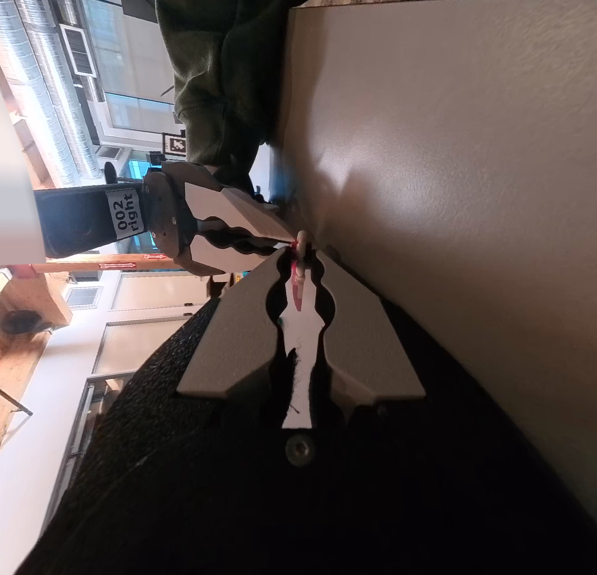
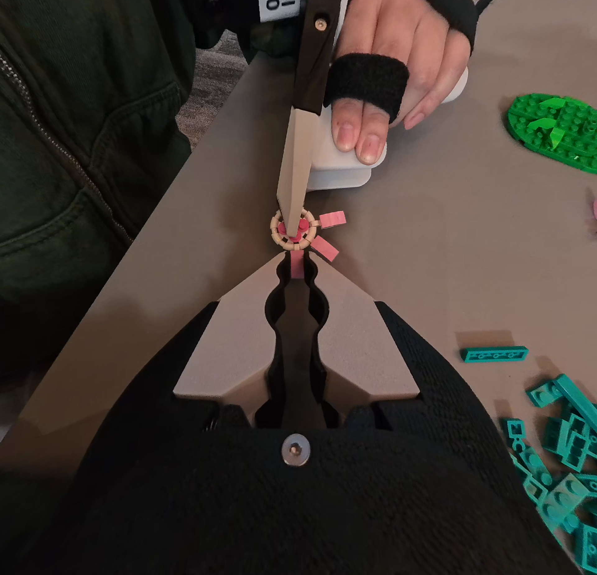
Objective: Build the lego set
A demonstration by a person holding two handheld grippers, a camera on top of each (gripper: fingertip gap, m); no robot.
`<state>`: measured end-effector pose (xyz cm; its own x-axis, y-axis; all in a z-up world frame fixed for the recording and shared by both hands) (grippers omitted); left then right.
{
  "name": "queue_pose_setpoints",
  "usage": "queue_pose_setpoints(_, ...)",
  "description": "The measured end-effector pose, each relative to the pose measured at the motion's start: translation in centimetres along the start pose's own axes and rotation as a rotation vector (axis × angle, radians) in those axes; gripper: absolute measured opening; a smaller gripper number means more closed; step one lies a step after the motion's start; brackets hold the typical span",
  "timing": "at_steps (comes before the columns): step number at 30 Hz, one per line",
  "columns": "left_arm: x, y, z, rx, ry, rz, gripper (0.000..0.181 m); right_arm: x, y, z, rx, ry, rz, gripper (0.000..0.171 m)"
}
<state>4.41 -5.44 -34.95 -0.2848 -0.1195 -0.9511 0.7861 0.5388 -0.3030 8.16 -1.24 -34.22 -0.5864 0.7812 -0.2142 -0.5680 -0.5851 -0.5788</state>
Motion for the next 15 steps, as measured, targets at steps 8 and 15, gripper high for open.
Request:
queue_pose_setpoints(8,-0.17,-0.01,-0.03,-0.019,0.038,0.02,0.008,0.0,-0.21,0.23,0.025,0.001,-0.001,0.006)
queue_pose_setpoints(15,-0.13,0.02,-0.03,-0.02,0.041,0.015,0.008,-0.01,-0.13,0.17,0.018,0.003,-0.003,0.006)
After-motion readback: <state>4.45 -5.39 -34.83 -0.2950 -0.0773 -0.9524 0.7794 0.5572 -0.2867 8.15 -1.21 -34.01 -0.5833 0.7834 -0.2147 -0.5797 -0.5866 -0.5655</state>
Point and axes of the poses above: each gripper's, where its closed fingertips meet, y out along the fingers, z out of its top, x = y × z across the jaws, the point moved 3 cm from there along -y, back along the fingers, and after that the axes turned 13 degrees about y, right-handed, at the moved point
